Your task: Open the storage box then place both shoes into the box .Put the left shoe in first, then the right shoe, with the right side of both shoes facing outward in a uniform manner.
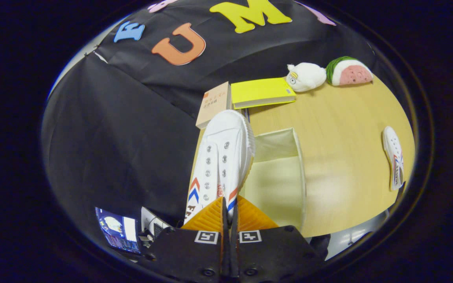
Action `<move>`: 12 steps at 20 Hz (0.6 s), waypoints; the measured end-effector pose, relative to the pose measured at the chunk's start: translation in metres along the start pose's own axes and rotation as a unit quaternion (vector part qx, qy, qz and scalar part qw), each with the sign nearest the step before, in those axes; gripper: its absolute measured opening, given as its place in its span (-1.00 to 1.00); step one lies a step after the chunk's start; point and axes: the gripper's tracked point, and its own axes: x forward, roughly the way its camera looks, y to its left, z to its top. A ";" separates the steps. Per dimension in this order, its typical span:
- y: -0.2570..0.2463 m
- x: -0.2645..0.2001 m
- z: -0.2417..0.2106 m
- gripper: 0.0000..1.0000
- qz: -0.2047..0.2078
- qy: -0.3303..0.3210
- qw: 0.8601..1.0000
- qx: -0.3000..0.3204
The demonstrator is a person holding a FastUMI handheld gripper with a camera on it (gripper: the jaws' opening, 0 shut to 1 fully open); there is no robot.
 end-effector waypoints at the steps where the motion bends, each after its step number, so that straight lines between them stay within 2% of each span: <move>1: -0.001 0.011 -0.006 -0.89 -0.008 0.008 1.000 -0.001; 12: -0.044 0.096 -0.028 -0.89 -0.073 0.045 0.996 0.008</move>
